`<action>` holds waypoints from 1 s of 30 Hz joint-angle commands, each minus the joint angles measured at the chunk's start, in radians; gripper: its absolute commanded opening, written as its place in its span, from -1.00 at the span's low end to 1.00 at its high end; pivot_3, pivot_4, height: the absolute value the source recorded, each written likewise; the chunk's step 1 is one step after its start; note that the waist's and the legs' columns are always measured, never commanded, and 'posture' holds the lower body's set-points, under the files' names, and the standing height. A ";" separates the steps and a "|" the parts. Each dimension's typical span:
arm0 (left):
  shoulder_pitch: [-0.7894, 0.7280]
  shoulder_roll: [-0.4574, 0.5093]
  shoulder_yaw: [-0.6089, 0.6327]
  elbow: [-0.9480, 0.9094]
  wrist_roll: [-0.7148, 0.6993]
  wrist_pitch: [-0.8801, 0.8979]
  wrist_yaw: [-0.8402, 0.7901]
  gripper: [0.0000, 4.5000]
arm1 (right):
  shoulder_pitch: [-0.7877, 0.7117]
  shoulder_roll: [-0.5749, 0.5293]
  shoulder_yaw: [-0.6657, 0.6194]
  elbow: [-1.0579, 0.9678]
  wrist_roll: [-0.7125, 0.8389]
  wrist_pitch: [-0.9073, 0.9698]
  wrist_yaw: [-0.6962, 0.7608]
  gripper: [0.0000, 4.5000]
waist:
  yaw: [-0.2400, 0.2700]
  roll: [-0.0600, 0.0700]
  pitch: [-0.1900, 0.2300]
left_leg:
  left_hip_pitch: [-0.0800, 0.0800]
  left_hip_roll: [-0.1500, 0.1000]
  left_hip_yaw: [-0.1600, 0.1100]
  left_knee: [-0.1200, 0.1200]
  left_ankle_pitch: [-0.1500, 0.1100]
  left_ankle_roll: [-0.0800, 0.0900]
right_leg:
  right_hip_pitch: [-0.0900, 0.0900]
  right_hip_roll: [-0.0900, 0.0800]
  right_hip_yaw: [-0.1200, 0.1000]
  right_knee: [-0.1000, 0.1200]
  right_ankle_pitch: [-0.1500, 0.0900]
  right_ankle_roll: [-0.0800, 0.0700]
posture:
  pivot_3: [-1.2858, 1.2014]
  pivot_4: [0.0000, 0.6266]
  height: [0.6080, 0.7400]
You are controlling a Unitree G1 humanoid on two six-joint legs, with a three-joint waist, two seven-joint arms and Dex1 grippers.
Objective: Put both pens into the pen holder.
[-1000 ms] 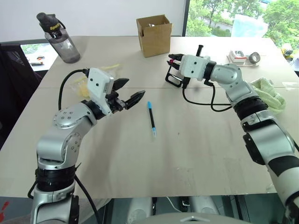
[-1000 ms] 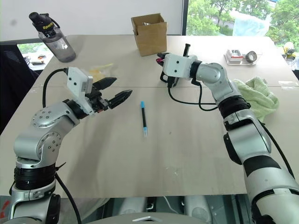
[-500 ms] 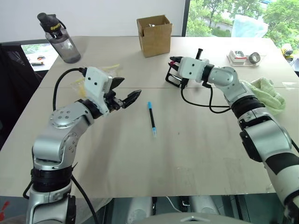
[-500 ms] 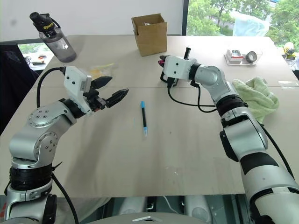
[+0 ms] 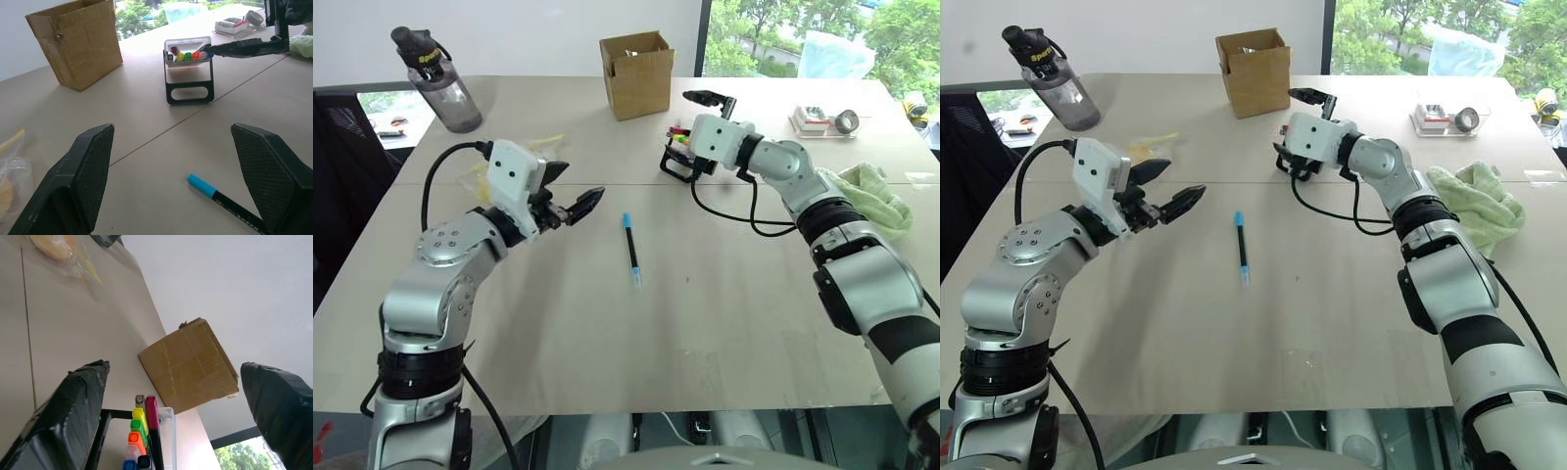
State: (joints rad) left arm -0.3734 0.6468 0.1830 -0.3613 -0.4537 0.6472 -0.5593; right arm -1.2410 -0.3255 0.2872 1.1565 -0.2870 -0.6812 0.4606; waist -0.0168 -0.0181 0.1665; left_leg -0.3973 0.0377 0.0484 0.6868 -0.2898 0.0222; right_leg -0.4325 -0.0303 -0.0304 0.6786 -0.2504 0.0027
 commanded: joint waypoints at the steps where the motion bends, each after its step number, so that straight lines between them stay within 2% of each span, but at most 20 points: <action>1: -0.016 0.000 0.001 -0.005 0.007 -0.024 -0.003 0.77 | -0.032 -0.017 -0.040 -0.023 0.021 -0.019 -0.005 0.97 | 0.000 0.000 0.000 | 0.000 0.000 0.000 0.000 0.000 0.000 | 0.000 0.000 0.000 0.000 0.000 0.000 | 0.03 -0.52 0.93; 4: -0.007 -0.013 -0.003 -0.004 -0.003 -0.010 0.000 0.77 | 0.000 -0.011 -0.082 -0.064 0.095 0.013 0.077 0.97 | 0.000 0.000 0.000 | 0.000 0.000 0.000 0.000 0.000 0.000 | 0.000 0.000 0.000 0.000 0.000 0.000 | 0.03 -0.52 0.93; 7: 0.010 -0.050 -0.021 -0.021 -0.020 0.035 0.026 0.77 | 0.093 0.003 -0.143 -0.200 0.244 0.148 0.254 0.97 | 0.001 0.000 0.000 | 0.000 0.000 0.000 0.000 0.000 0.000 | 0.000 0.000 0.000 0.000 0.000 0.000 | 0.03 -0.52 0.93; 8: 0.013 -0.066 -0.028 -0.026 -0.022 0.057 0.045 0.77 | 0.141 0.003 -0.154 -0.278 0.298 0.222 0.319 0.97 | 0.002 0.000 0.000 | 0.000 0.000 0.000 0.000 0.000 0.000 | 0.000 0.000 0.000 0.000 0.000 0.000 | 0.03 -0.52 0.93; 10: 0.028 -0.113 -0.065 -0.041 -0.028 0.119 0.089 0.77 | 0.315 -0.034 -0.144 -0.560 0.433 0.459 0.469 0.97 | 0.008 0.000 -0.001 | 0.000 0.000 0.000 0.000 0.000 0.000 | 0.001 0.000 0.000 0.000 0.000 0.000 | 0.03 -0.52 0.93; 12: 0.033 -0.154 -0.084 -0.047 -0.031 0.169 0.131 0.77 | 0.450 -0.079 -0.136 -0.779 0.504 0.625 0.536 0.97 | 0.017 0.000 -0.001 | -0.001 0.000 -0.002 0.000 0.000 0.000 | 0.002 -0.001 -0.002 0.000 0.000 0.000 | 0.03 -0.52 0.93; 16: 0.045 -0.210 -0.196 -0.053 0.056 0.230 0.234 0.77 | 0.692 -0.170 -0.186 -1.136 0.654 0.906 0.552 0.97 | 0.027 0.001 0.000 | -0.002 0.000 -0.002 0.001 0.000 0.001 | 0.001 -0.002 -0.002 0.000 0.000 0.001 | 0.03 -0.52 0.93; 19: 0.069 -0.277 -0.239 -0.095 0.062 0.264 0.290 0.77 | 0.875 -0.249 -0.253 -1.350 0.779 1.066 0.544 0.97 | 0.030 0.000 0.000 | 0.000 0.000 -0.002 0.001 -0.002 0.004 | 0.002 -0.002 -0.002 0.001 0.000 0.000 | 0.03 -0.52 0.93; 22: 0.103 -0.312 -0.253 -0.124 0.103 0.326 0.367 0.77 | 1.056 -0.318 -0.320 -1.482 0.840 1.124 0.546 0.97 | 0.030 0.000 -0.001 | 0.001 0.000 -0.003 0.001 -0.003 0.005 | 0.004 -0.002 -0.002 0.001 0.000 0.000 | 0.03 -0.52 0.93; 24: 0.124 -0.330 -0.247 -0.142 0.112 0.373 0.404 0.77 | 1.145 -0.323 -0.368 -1.543 0.878 1.138 0.522 0.97 | 0.027 0.000 -0.001 | 0.002 0.000 -0.003 0.001 -0.003 0.005 | 0.005 -0.001 -0.002 0.001 0.000 0.000 | 0.03 -0.52 0.93; 30: 0.142 -0.424 -0.275 -0.120 0.131 0.402 0.460 0.77 | 1.257 -0.302 -0.423 -1.635 0.904 1.151 0.431 0.97 | 0.029 0.000 -0.001 | 0.010 -0.001 -0.003 0.001 -0.003 0.005 | 0.011 0.002 0.001 0.000 0.000 0.001 | 0.03 -0.52 0.93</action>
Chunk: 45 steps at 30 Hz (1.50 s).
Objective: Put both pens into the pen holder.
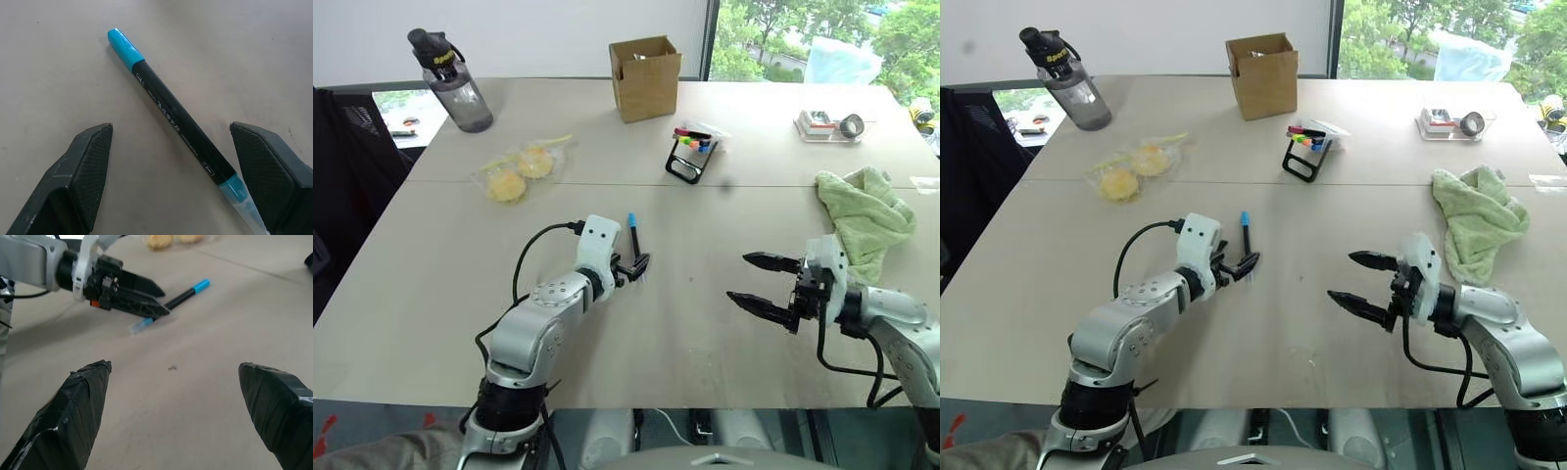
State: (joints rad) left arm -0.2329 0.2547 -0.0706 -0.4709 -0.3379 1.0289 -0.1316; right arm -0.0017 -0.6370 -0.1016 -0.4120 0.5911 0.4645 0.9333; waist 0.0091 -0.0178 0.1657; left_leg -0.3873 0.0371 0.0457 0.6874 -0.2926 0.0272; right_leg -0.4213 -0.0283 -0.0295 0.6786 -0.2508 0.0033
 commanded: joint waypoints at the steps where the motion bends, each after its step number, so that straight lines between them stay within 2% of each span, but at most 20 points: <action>1: -0.001 -0.044 -0.030 -0.003 0.021 0.027 0.038 0.77 | 0.023 0.013 -0.036 -0.075 0.024 0.005 -0.056 0.97 | 0.004 -0.001 0.000 | 0.005 0.000 0.000 0.000 0.000 0.000 | 0.006 0.000 0.000 -0.001 0.000 0.000 | 0.03 -0.52 0.93; 12: -0.031 -0.045 -0.110 0.033 0.130 0.178 0.117 0.77 | 0.063 -0.001 -0.042 -0.108 0.015 0.015 -0.107 0.97 | 0.005 0.000 -0.003 | 0.008 0.000 0.000 -0.001 0.000 0.000 | 0.009 0.001 0.001 -0.001 0.000 0.000 | 0.03 -0.52 0.93; 13: -0.030 -0.046 -0.111 0.042 0.141 0.186 0.125 0.53 | 0.064 -0.002 -0.038 -0.110 0.013 0.017 -0.109 1.00 | 0.005 0.000 -0.004 | 0.008 0.000 0.000 -0.001 0.000 0.000 | 0.009 0.002 0.001 -0.001 -0.001 0.000 | 0.03 -0.52 0.93; 14: -0.031 -0.041 -0.117 0.053 0.158 0.192 0.135 0.42 | 0.065 -0.001 -0.035 -0.114 0.013 0.018 -0.111 1.00 | 0.004 0.000 -0.004 | 0.009 0.000 0.000 -0.001 0.000 0.000 | 0.010 0.002 0.001 -0.001 -0.001 0.000 | 0.03 -0.52 0.93; 21: -0.051 -0.036 -0.124 0.104 0.214 0.193 0.151 -0.90 | 0.061 0.001 -0.025 -0.110 -0.003 0.007 -0.118 1.00 | 0.003 0.001 -0.009 | 0.009 0.000 0.000 -0.001 0.000 0.000 | 0.010 0.003 0.003 -0.001 -0.001 0.000 | 0.03 -0.52 0.93; 22: -0.052 -0.034 -0.125 0.112 0.218 0.189 0.149 -0.98 | 0.059 0.002 -0.024 -0.109 -0.005 0.005 -0.118 1.00 | 0.003 0.001 -0.010 | 0.010 0.000 0.000 -0.001 0.000 0.000 | 0.010 0.003 0.003 -0.001 -0.001 0.000 | 0.03 -0.52 0.93; 29: -0.060 -0.021 -0.120 0.122 0.232 0.174 0.139 -0.98 | 0.048 0.011 -0.020 -0.105 0.001 0.008 -0.117 1.00 | 0.002 0.002 -0.015 | 0.011 0.000 0.000 -0.001 0.000 0.000 | 0.011 0.004 0.003 0.000 -0.002 0.003 | 0.03 -0.52 0.93; 34: -0.081 -0.001 -0.102 0.158 0.257 0.050 0.136 -0.98 | 0.030 0.019 -0.011 -0.099 0.020 0.033 -0.119 1.00 | 0.002 0.002 -0.016 | 0.011 0.001 0.000 -0.001 0.000 0.000 | 0.011 0.005 0.004 0.000 -0.002 0.003 | 0.03 -0.52 0.93; 37: -0.107 0.000 -0.050 0.172 0.187 -0.047 0.048 -0.98 | 0.000 0.034 0.000 -0.090 0.031 0.056 -0.131 1.00 | 0.003 0.002 -0.015 | 0.012 0.001 0.000 -0.001 0.001 -0.001 | 0.010 0.005 0.004 0.000 -0.002 0.002 | 0.03 -0.52 0.93; 42: -0.085 -0.033 0.017 0.103 0.010 -0.271 -0.194 -0.98 | -0.133 0.161 0.009 -0.064 0.069 0.217 -0.358 1.00 | 0.000 -0.001 -0.012 | 0.008 0.003 0.000 -0.001 0.002 -0.001 | 0.007 0.007 0.004 0.000 0.001 -0.003 | 0.03 -0.52 0.93; 45: -0.052 -0.024 0.018 0.071 -0.076 -0.358 -0.340 -0.98 | -0.203 0.255 -0.017 -0.079 0.190 0.361 -0.490 1.00 | 0.003 -0.002 -0.012 | 0.006 0.002 0.000 -0.002 0.002 -0.001 | 0.006 0.005 0.004 -0.002 0.002 -0.004 | 0.03 -0.52 0.93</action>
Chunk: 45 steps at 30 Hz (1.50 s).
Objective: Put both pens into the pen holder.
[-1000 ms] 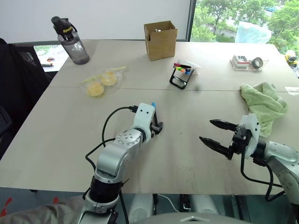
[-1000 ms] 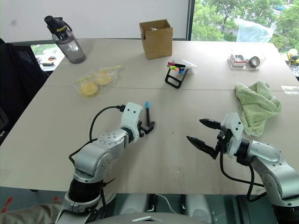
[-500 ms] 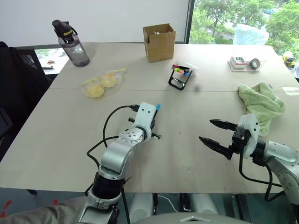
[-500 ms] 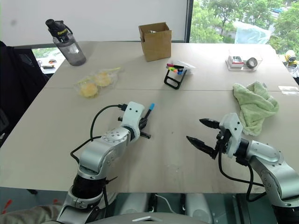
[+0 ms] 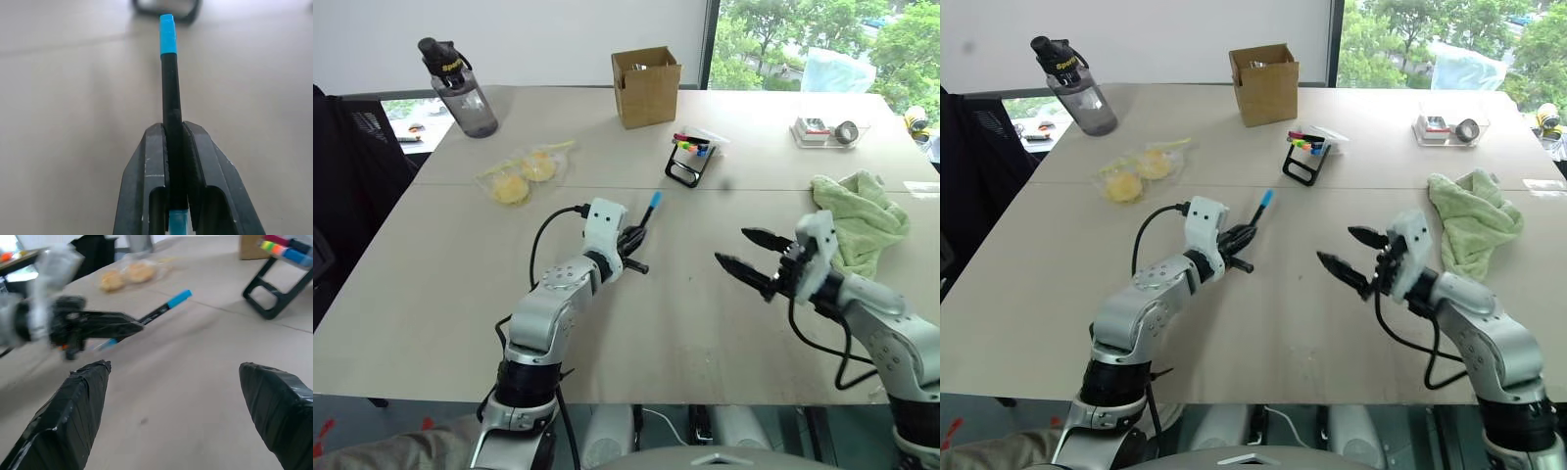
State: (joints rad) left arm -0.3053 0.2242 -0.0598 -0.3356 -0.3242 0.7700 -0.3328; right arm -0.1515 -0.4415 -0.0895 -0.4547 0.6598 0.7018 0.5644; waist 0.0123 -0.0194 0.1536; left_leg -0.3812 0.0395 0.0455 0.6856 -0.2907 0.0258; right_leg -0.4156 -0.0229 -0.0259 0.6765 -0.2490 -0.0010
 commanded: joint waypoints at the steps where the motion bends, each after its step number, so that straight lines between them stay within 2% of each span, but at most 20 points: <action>1: 0.029 0.009 0.014 -0.068 -0.121 -0.116 -0.181 -0.98 | -0.076 0.084 -0.042 -0.037 0.170 0.169 -0.156 1.00 | 0.000 0.000 0.000 | 0.000 0.000 0.000 -0.001 0.000 0.000 | 0.000 0.000 0.000 -0.001 0.000 0.000 | 0.03 -0.52 0.93; 4: 0.034 0.012 0.048 -0.064 -0.215 -0.129 -0.269 -0.98 | -0.142 0.114 -0.081 -0.022 0.333 0.293 -0.221 1.00 | 0.001 0.001 0.001 | -0.002 0.000 -0.001 -0.003 0.000 0.000 | -0.001 -0.001 -0.001 -0.006 -0.001 0.001 | 0.03 -0.52 0.93; 9: 0.023 0.074 0.069 -0.052 -0.344 -0.090 -0.406 -0.98 | -0.240 0.035 -0.098 0.027 0.527 0.437 -0.197 1.00 | 0.000 0.001 0.001 | -0.003 -0.002 -0.001 -0.003 -0.003 0.004 | 0.000 -0.002 -0.002 -0.009 0.000 0.001 | 0.03 -0.52 0.93; 17: -0.019 0.169 0.036 -0.027 -0.455 -0.006 -0.544 -0.98 | -0.348 -0.055 -0.055 0.103 0.599 0.504 -0.084 1.00 | -0.003 0.001 0.001 | -0.004 -0.001 -0.001 -0.003 -0.003 0.005 | 0.001 0.005 -0.001 -0.012 0.000 0.002 | 0.03 -0.52 0.93; 19: -0.023 0.178 0.030 -0.026 -0.466 0.003 -0.557 -1.00 | -0.359 -0.066 -0.044 0.108 0.594 0.502 -0.061 0.76 | -0.003 0.001 0.001 | -0.004 -0.001 -0.001 -0.003 -0.003 0.006 | 0.001 0.005 -0.001 -0.012 0.000 0.002 | 0.03 -0.52 0.93; 20: -0.024 0.186 0.023 -0.028 -0.469 0.009 -0.570 -1.00 | -0.363 -0.074 -0.041 0.114 0.592 0.500 -0.047 0.70 | -0.003 0.001 0.001 | -0.004 -0.001 -0.001 -0.003 -0.003 0.006 | 0.001 0.005 -0.001 -0.013 0.000 0.002 | 0.03 -0.52 0.93; 21: -0.023 0.193 0.019 -0.029 -0.470 0.013 -0.579 -1.00 | -0.366 -0.078 -0.039 0.117 0.591 0.498 -0.037 0.43 | -0.002 0.001 0.001 | -0.004 -0.001 -0.001 -0.004 -0.003 0.006 | 0.001 0.005 -0.002 -0.013 0.000 0.002 | 0.03 -0.52 0.93; 25: -0.028 0.204 0.017 -0.014 -0.471 0.015 -0.582 -1.00 | -0.364 -0.114 -0.030 0.110 0.591 0.502 0.014 -0.42 | -0.001 0.001 0.002 | -0.005 -0.001 -0.001 -0.004 -0.004 0.006 | 0.001 0.005 -0.002 -0.013 0.000 0.002 | 0.03 -0.52 0.93; 26: -0.031 0.203 0.020 -0.010 -0.477 0.021 -0.580 -1.00 | -0.365 -0.118 -0.033 0.112 0.595 0.500 0.017 -0.50 | 0.000 0.001 0.002 | -0.005 -0.001 -0.001 -0.004 -0.004 0.006 | 0.001 0.004 -0.002 -0.013 0.000 0.002 | 0.03 -0.52 0.93; 27: -0.034 0.203 0.020 -0.008 -0.483 0.027 -0.580 -1.00 | -0.367 -0.121 -0.036 0.113 0.600 0.499 0.020 -0.79 | 0.000 0.001 0.002 | -0.005 -0.001 -0.001 -0.004 -0.004 0.006 | 0.001 0.004 -0.002 -0.013 0.000 0.002 | 0.03 -0.52 0.93; 29: -0.036 0.205 0.019 -0.008 -0.494 0.035 -0.583 -1.00 | -0.369 -0.127 -0.038 0.113 0.608 0.497 0.028 -0.96 | -0.001 0.001 0.002 | -0.004 -0.001 -0.001 -0.004 -0.004 0.006 | 0.001 0.005 -0.001 -0.013 0.000 0.002 | 0.03 -0.52 0.93; 30: -0.035 0.204 0.023 -0.007 -0.499 0.041 -0.579 -1.00 | -0.369 -0.131 -0.037 0.113 0.614 0.498 0.033 -0.96 | -0.001 0.001 0.002 | -0.004 -0.001 -0.001 -0.004 -0.004 0.006 | 0.001 0.005 -0.002 -0.013 0.000 0.002 | 0.03 -0.52 0.93; 34: -0.038 0.218 0.037 -0.005 -0.499 0.037 -0.573 -0.18 | -0.373 -0.161 -0.024 0.090 0.646 0.513 0.087 -0.96 | -0.001 0.001 0.002 | -0.004 -0.001 -0.001 -0.004 -0.004 0.006 | 0.001 0.004 -0.002 -0.013 0.000 0.002 | 0.03 -0.52 0.93; 35: -0.040 0.221 0.038 -0.001 -0.473 0.025 -0.549 0.00 | -0.380 -0.163 -0.021 0.087 0.622 0.493 0.089 -0.96 | -0.002 0.001 0.002 | -0.005 -0.001 -0.001 -0.004 -0.004 0.006 | 0.000 0.004 -0.002 -0.013 0.000 0.002 | 0.03 -0.52 0.93; 37: -0.034 0.242 0.055 -0.005 -0.442 0.009 -0.518 0.47 | -0.404 -0.151 -0.015 0.096 0.545 0.426 0.079 -0.96 | -0.004 0.001 0.003 | -0.004 0.000 -0.001 -0.004 -0.004 0.006 | 0.000 0.004 -0.001 -0.013 0.000 0.002 | 0.03 -0.52 0.93; 38: -0.024 0.254 0.076 -0.016 -0.441 0.003 -0.508 0.63 | -0.415 -0.141 -0.010 0.100 0.487 0.367 0.078 -0.96 | -0.008 0.001 0.003 | -0.004 0.000 -0.001 -0.004 -0.004 0.006 | 0.000 0.004 -0.001 -0.013 0.000 0.002 | 0.03 -0.52 0.93; 42: 0.013 0.313 0.190 -0.070 -0.435 -0.011 -0.436 0.63 | -0.439 -0.121 0.038 0.109 0.233 0.108 0.109 -0.96 | -0.014 0.001 0.004 | -0.004 0.001 -0.001 -0.004 -0.004 0.006 | 0.000 0.004 -0.001 -0.013 -0.001 0.002 | 0.03 -0.52 0.93; 45: 0.019 0.351 0.261 -0.083 -0.373 -0.044 -0.344 0.63 | -0.493 -0.119 0.135 0.164 0.004 -0.130 0.180 -0.96 | -0.015 0.001 0.007 | -0.005 0.001 -0.001 -0.004 -0.004 0.006 | 0.000 0.003 -0.002 -0.014 -0.001 0.002 | 0.03 -0.52 0.93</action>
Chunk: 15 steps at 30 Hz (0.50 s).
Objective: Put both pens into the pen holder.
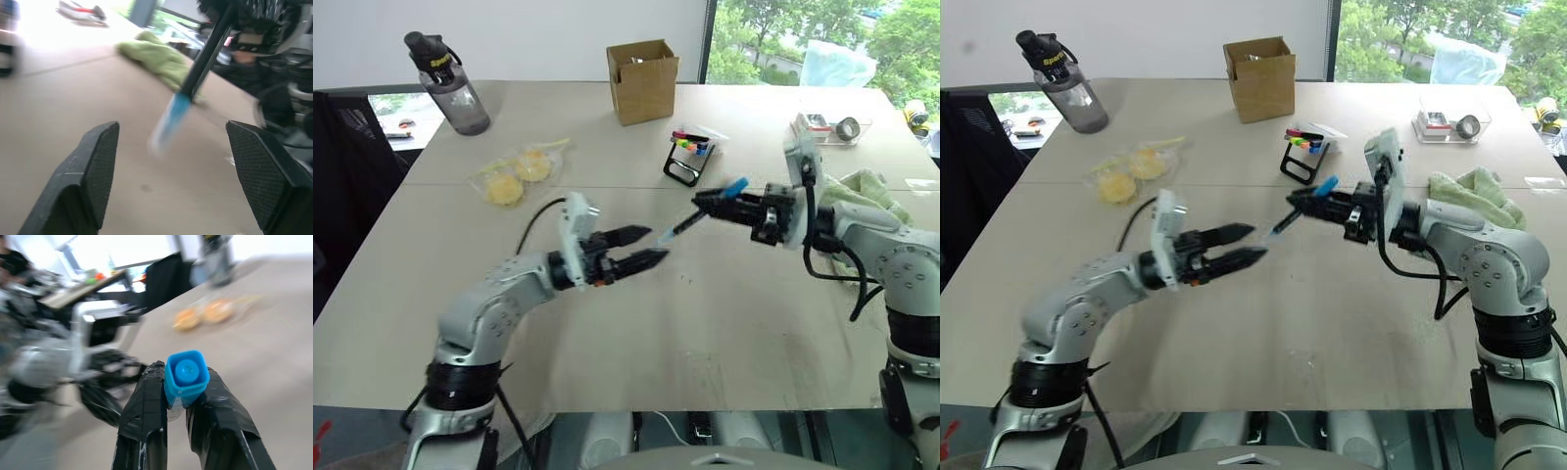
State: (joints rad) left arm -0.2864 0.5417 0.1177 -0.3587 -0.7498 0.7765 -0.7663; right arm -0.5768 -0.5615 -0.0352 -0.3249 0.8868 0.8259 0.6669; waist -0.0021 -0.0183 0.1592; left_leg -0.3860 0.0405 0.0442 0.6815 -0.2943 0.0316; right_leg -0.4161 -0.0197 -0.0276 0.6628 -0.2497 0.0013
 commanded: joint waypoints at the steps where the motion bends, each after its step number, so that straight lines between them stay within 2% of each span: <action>1: -0.001 0.041 0.101 -0.055 0.084 -0.070 0.122 0.63 | -0.094 0.008 0.117 0.065 -0.297 -0.328 0.090 -0.96 | -0.003 0.001 0.003 | 0.000 0.000 0.000 0.000 0.000 0.000 | 0.000 -0.001 0.000 0.000 0.000 0.000 | 0.03 -0.52 0.93; 5: 0.006 0.062 0.133 -0.071 0.172 -0.093 0.233 0.63 | -0.227 0.071 0.257 0.299 -0.651 -0.713 0.038 -0.96 | -0.012 0.001 0.004 | 0.001 0.000 0.001 0.000 0.000 -0.001 | 0.000 -0.003 0.001 0.000 0.000 0.000 | 0.03 -0.52 0.93; 9: -0.009 0.049 0.137 -0.142 0.158 -0.048 0.304 0.63 | -0.323 0.114 0.308 0.527 -0.860 -1.039 -0.007 -0.96 | -0.006 -0.001 0.006 | 0.000 0.000 0.001 0.000 0.003 -0.005 | -0.001 -0.003 0.000 0.001 0.000 0.000 | 0.03 -0.52 0.93; 11: -0.024 0.057 0.148 -0.173 0.133 0.008 0.342 0.63 | -0.373 0.126 0.323 0.623 -0.943 -1.154 -0.043 -0.96 | -0.006 -0.001 0.006 | -0.003 -0.001 0.001 0.000 0.003 -0.006 | -0.003 -0.005 -0.001 0.000 0.000 0.000 | 0.03 -0.52 0.93; 15: -0.057 0.076 0.156 -0.198 0.118 0.077 0.383 0.63 | -0.438 0.137 0.351 0.789 -1.075 -1.258 -0.107 -0.96 | -0.007 -0.001 0.006 | -0.012 -0.002 0.002 0.002 0.003 -0.006 | -0.010 -0.008 -0.002 0.001 0.002 0.001 | 0.03 -0.52 0.93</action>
State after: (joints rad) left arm -0.3253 0.6046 0.2414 -0.5055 -0.6137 0.8335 -0.4021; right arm -0.9825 -0.4227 0.3180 0.4261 -0.1391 -0.3784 0.5986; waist -0.0093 -0.0190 0.1650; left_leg -0.3978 0.0387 0.0466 0.6837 -0.2908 0.0255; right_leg -0.4263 -0.0280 -0.0300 0.6636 -0.2479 0.0027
